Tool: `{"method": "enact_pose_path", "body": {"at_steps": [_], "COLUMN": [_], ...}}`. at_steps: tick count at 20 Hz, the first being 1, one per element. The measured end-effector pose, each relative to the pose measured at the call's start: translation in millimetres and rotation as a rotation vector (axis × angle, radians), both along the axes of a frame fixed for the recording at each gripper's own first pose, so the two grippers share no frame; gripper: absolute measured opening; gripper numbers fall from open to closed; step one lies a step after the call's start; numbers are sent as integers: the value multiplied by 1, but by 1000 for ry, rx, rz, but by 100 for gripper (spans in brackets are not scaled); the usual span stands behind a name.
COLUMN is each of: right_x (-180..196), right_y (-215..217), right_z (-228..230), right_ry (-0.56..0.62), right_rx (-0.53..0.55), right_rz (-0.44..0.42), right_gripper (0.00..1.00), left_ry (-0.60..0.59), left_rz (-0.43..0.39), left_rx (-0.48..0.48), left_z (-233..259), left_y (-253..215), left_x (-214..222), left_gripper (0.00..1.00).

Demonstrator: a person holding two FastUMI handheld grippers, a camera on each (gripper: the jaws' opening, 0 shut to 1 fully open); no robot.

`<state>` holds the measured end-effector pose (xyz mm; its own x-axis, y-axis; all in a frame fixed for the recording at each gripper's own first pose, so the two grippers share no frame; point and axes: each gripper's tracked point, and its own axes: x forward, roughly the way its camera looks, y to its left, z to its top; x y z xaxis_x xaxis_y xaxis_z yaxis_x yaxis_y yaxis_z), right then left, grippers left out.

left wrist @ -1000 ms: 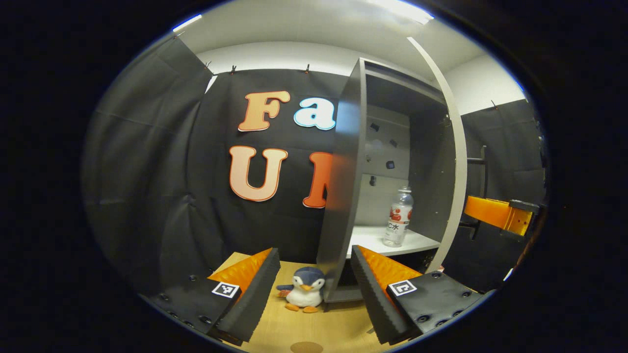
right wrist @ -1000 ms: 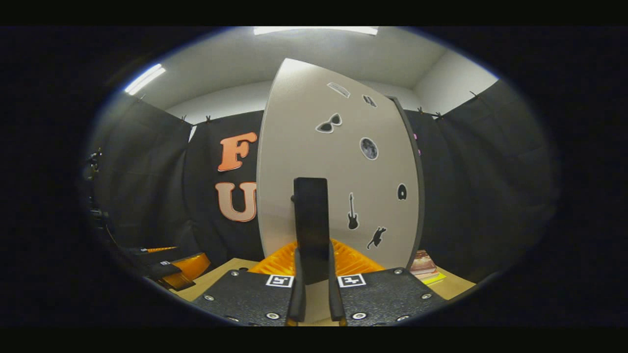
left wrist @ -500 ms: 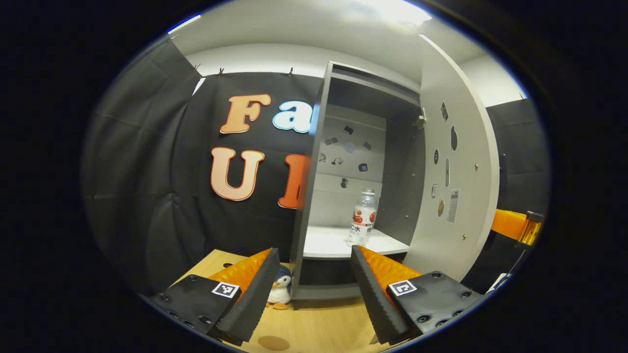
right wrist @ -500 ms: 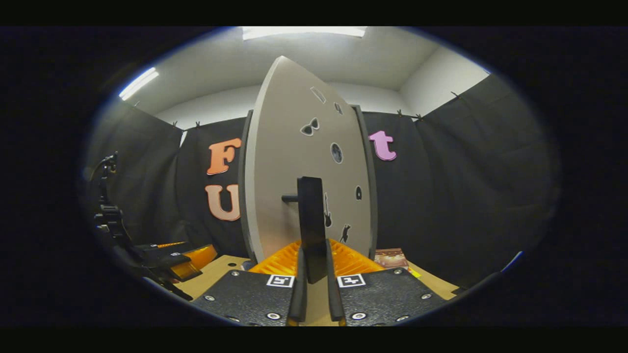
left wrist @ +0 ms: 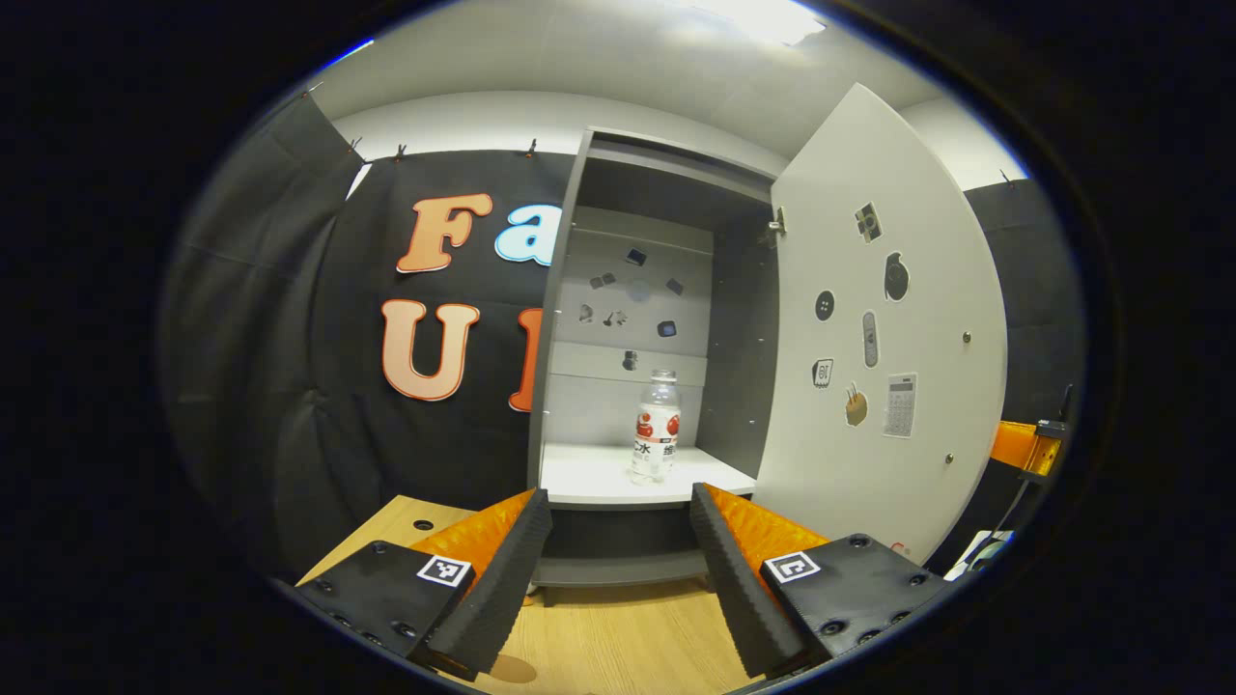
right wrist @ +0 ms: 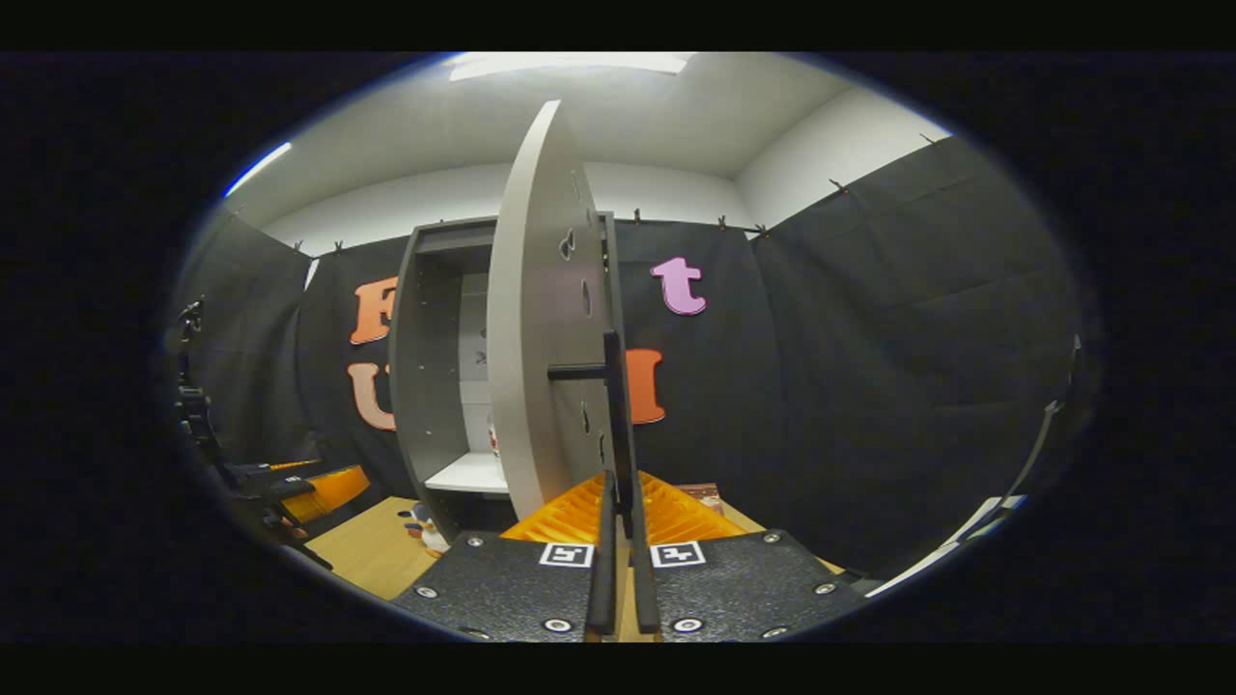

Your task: Open the cabinet door with the right hand, grasp the bottle in the cabinet with the left hand and place it on the coaster, then close the cabinet door with the right hand.

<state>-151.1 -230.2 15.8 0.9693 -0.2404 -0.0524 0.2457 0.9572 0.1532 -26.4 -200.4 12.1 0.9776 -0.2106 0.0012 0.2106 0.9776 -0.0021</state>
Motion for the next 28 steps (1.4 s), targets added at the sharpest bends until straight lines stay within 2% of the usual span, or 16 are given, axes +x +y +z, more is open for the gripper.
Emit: {"method": "enact_pose_path", "body": {"at_steps": [3, 4, 5, 9, 10, 11, 12, 15, 18, 23, 27, 28], "right_x": [-6, -5, -4, -4, -5, -7, -9, -23, -38, -54, -46, -40], "right_y": [-36, -49, -57, -60, -60, -61, -60, -58, -39, -11, 33, 42], "right_z": [-2, -4, -5, -7, -8, -9, -8, -1, 8, 20, 27, 25], "right_ry": [10, 7, 2, -33, -34, -33, -32, -28, -42, -45, -73, -66], "right_rx": [-40, -55, -39, 35, 38, 34, 25, -5, -29, -139, -178, -190], "right_rz": [-47, -54, -40, 34, 38, 36, 29, 1, 17, -5, 3, 1], "right_gripper": [10, 5, 4, 4, 5, 0, 6, 7, 24, 50, 69, 77], "left_ry": [8, 10, 14, 35, 41, 49, 52, 56, 60, 78, 81, 79], "left_rz": [-15, -16, -18, -5, -5, -7, -7, -9, -10, -50, -105, -117], "left_rx": [14, 10, 5, -15, -20, -24, -27, -25, -16, -29, -15, -13], "left_z": [-5, -6, -9, -14, -16, -18, -18, -19, -22, -28, -32, -32], "left_y": [-15, -17, -22, -27, -29, -31, -33, -35, -34, -40, -47, -46], "left_x": [-9, -11, -13, -18, -19, -20, -20, -16, -3, 23, 55, 64], "left_gripper": [95, 95, 95, 94, 94, 94, 95, 95, 95, 95, 95, 94]}}
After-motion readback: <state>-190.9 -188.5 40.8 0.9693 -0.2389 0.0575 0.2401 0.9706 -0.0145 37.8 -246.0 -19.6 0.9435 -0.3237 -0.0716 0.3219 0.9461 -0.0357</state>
